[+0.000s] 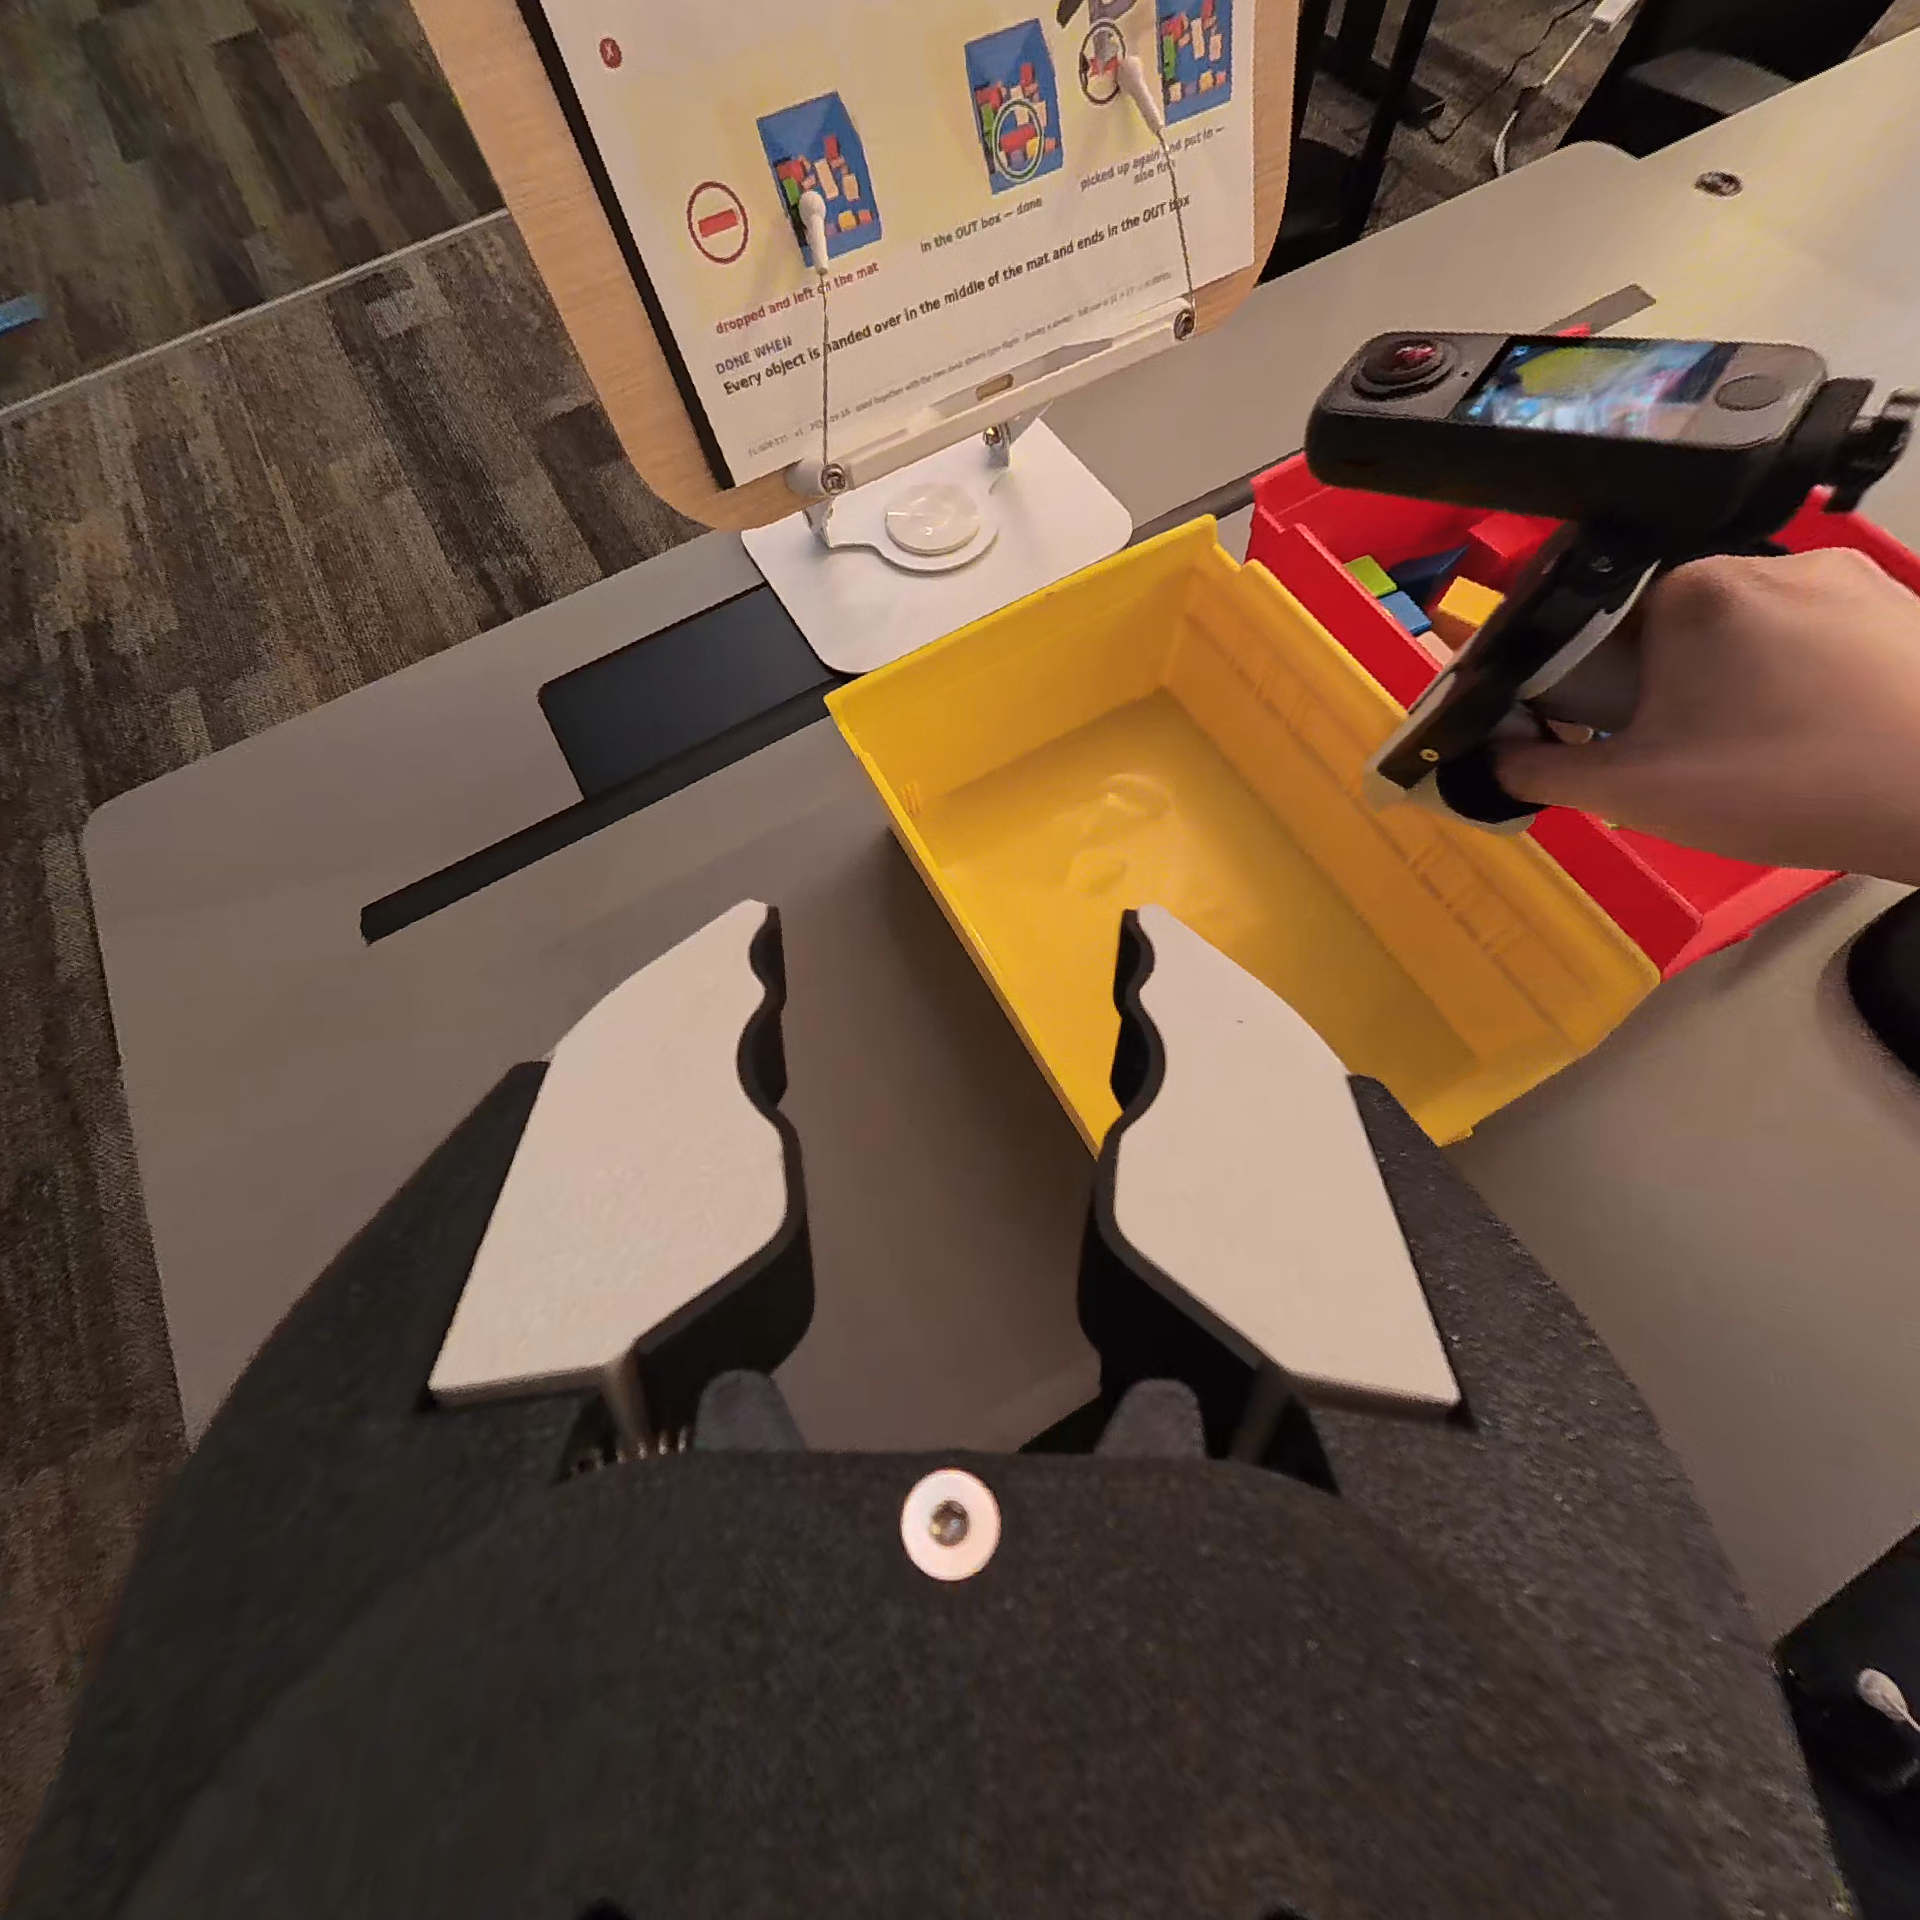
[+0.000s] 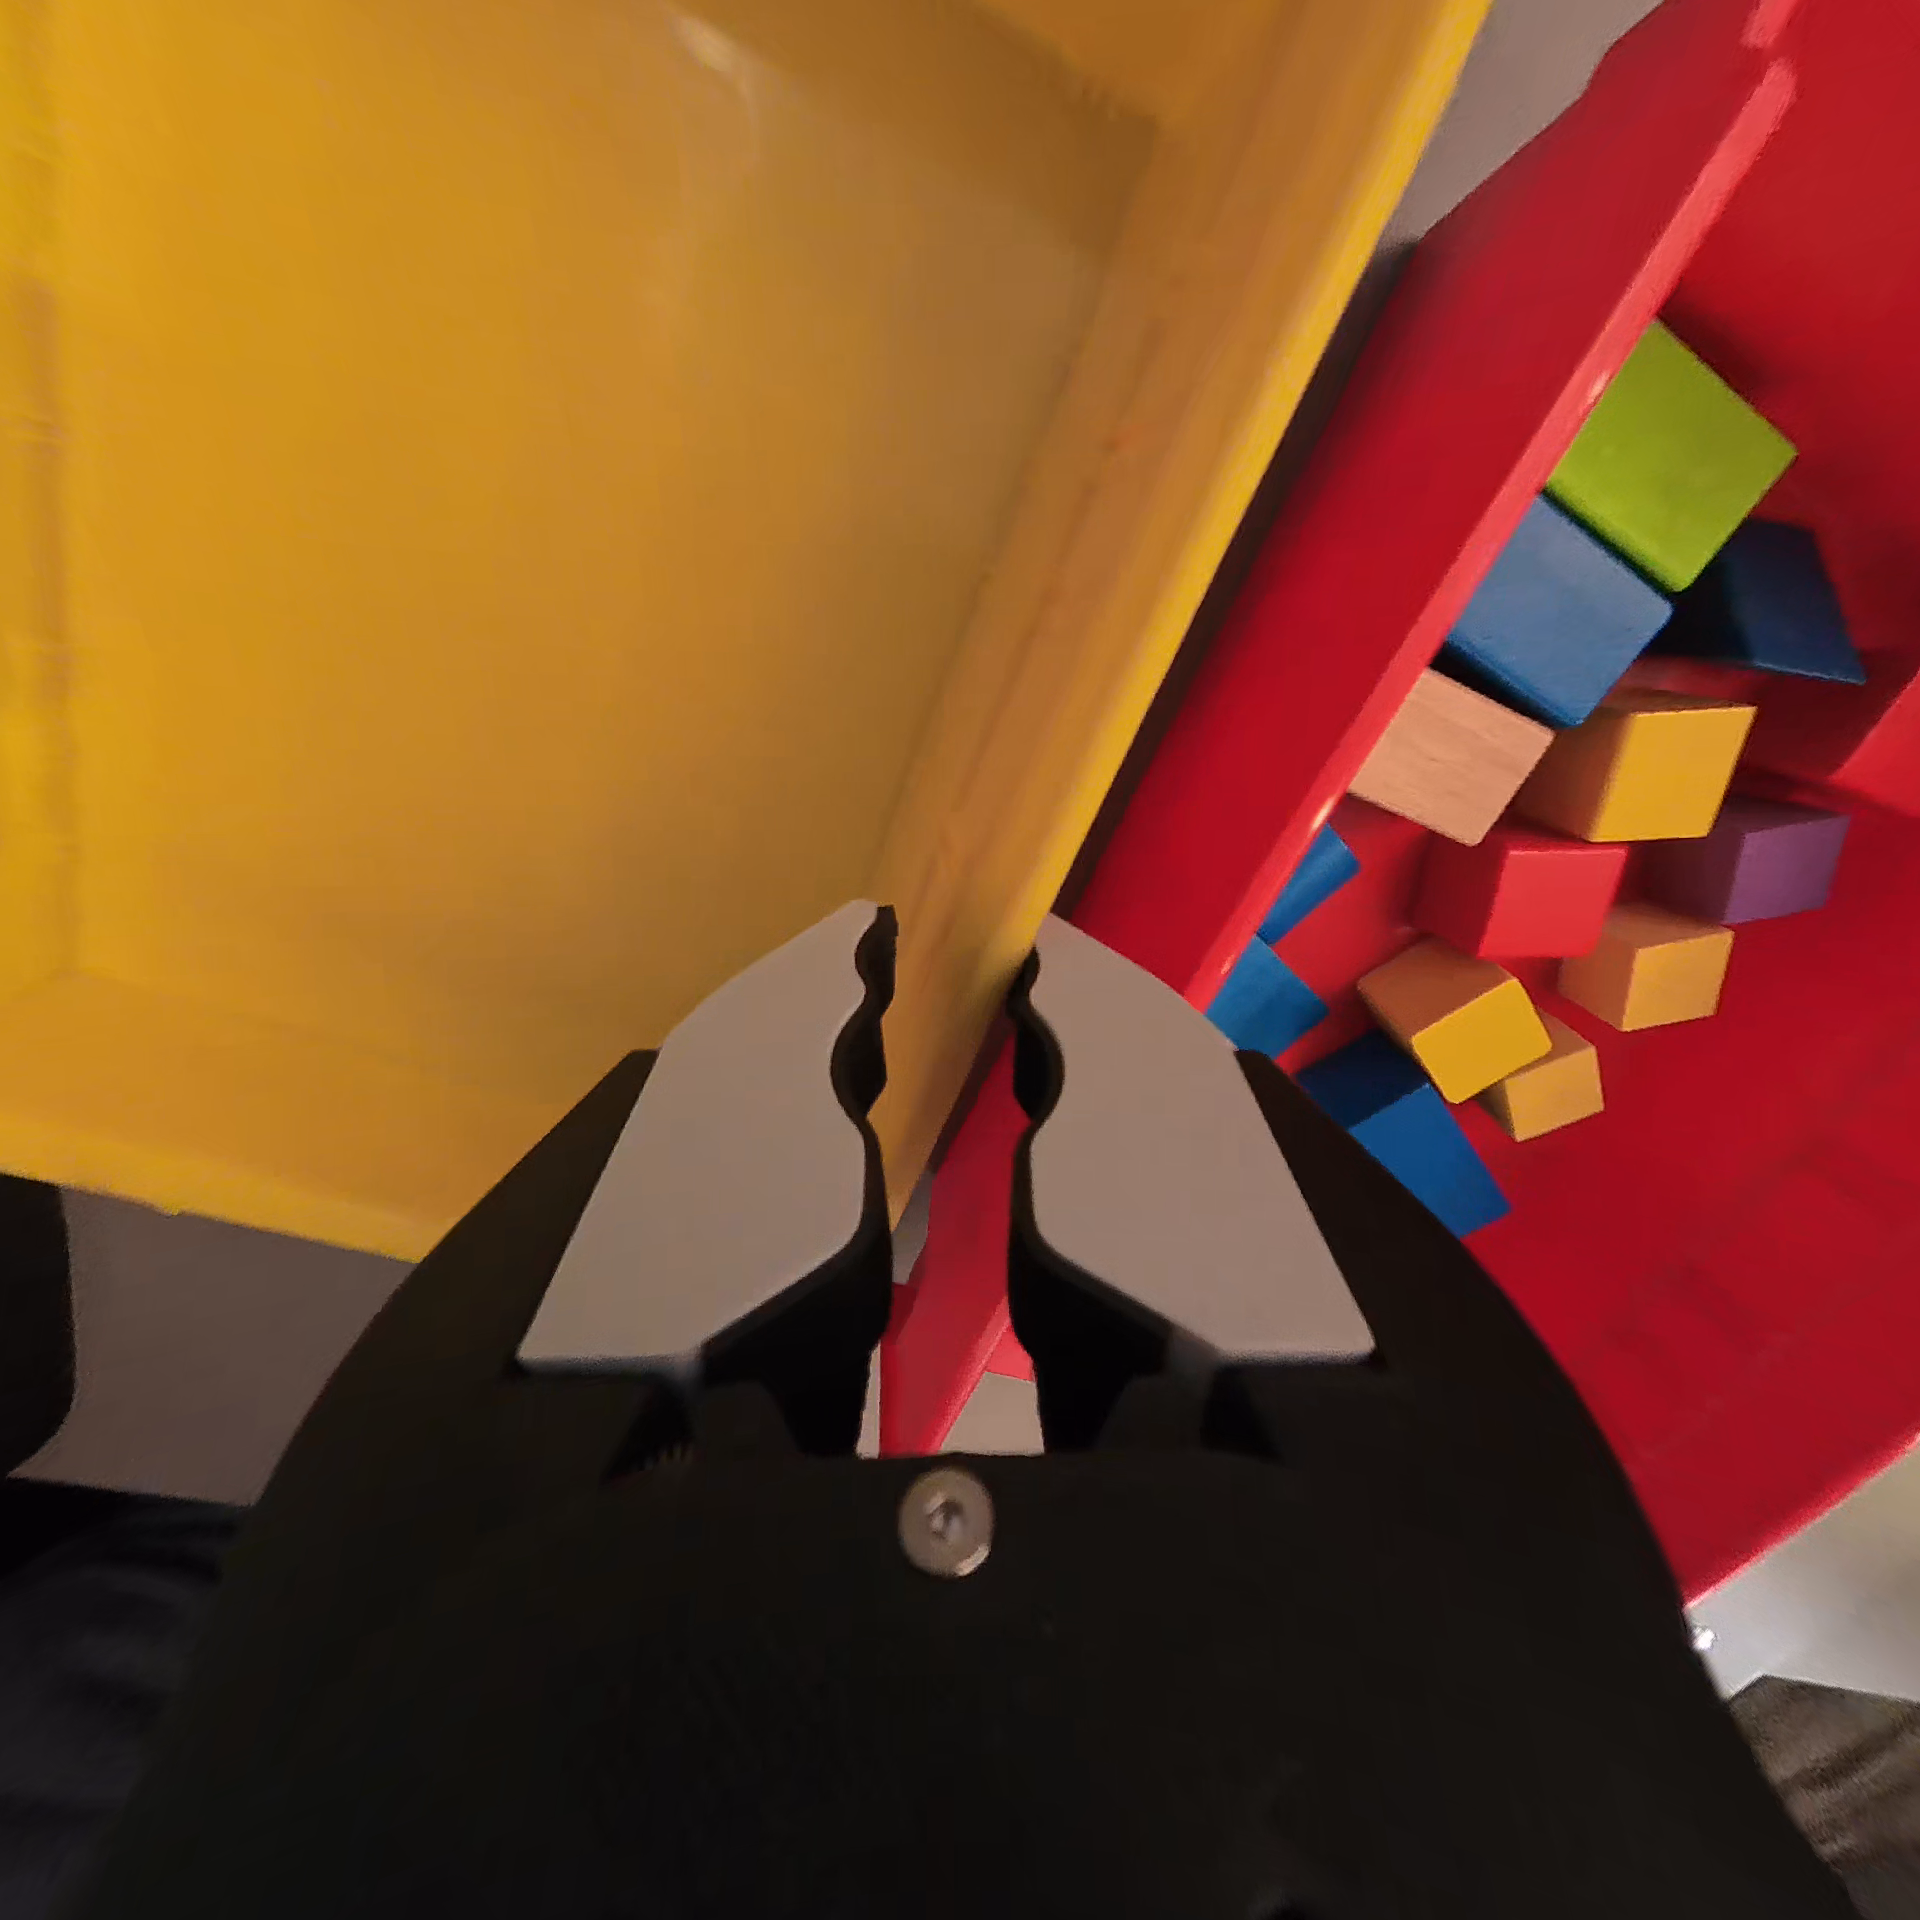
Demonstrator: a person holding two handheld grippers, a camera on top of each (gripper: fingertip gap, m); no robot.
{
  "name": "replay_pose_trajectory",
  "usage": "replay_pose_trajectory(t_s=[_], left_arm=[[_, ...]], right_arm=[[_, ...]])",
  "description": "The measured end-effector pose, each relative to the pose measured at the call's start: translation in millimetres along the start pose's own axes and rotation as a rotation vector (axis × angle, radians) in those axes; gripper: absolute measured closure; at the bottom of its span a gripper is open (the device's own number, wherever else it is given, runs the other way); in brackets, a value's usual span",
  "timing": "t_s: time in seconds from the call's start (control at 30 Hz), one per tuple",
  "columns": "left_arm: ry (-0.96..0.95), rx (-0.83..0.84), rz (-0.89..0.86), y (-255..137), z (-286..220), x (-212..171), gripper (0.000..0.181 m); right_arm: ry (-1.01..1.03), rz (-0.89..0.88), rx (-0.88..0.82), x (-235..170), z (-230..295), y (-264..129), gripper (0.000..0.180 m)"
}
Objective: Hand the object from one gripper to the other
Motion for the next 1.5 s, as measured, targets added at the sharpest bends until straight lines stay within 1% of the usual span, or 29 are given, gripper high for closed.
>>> replay_pose_trajectory(t_s=[0.27,0.37,0.6,0.77,0.87,1.03,1.17,1.3,1.4,1.5], left_arm=[[-0.041,-0.002,-0.011,-7.0,9.7,-6.0,0.121],[-0.042,-0.005,0.005,-5.1,10.7,-8.2,0.121],[-0.025,-0.006,0.029,-0.8,6.7,-8.4,0.121],[-0.006,-0.008,0.043,2.5,2.0,-7.3,0.121],[0.004,-0.013,0.065,5.6,0.2,-8.8,0.121],[0.008,-0.010,0.082,7.5,0.4,-10.5,0.122],[0.000,0.014,0.057,2.0,1.8,-8.2,0.121],[-0.025,0.044,-0.052,-16.4,3.0,0.7,0.122],[-0.035,0.056,-0.130,-33.0,1.7,4.9,0.120],[-0.046,0.059,-0.216,-51.6,-2.3,8.5,0.117]], right_arm=[[0.131,0.027,0.031,7.6,-0.3,3.1,0.161],[0.159,0.049,0.005,9.4,-0.5,4.7,0.164],[0.245,0.036,-0.001,14.2,-1.5,11.8,0.165],[0.276,0.094,-0.015,11.8,2.1,22.9,0.170],[0.306,0.087,0.034,14.0,3.1,22.9,0.174],[0.296,0.105,0.094,14.5,3.3,21.5,0.174],[0.290,0.115,0.195,21.6,9.0,8.7,0.171],[0.228,0.117,0.178,30.4,8.0,-11.6,0.170],[0.212,0.111,0.219,36.6,3.8,-29.8,0.170],[0.196,0.114,0.265,40.3,-6.8,-55.9,0.170]])
Point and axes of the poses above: each gripper's, where its closed fingertips meet, y out along the fingers, x out of its top, z = x × y across the jaws, the point moved 6 cm from there along -y, back along the fingers, and after that the axes turned 9 degrees about y, right-handed, at the moved point
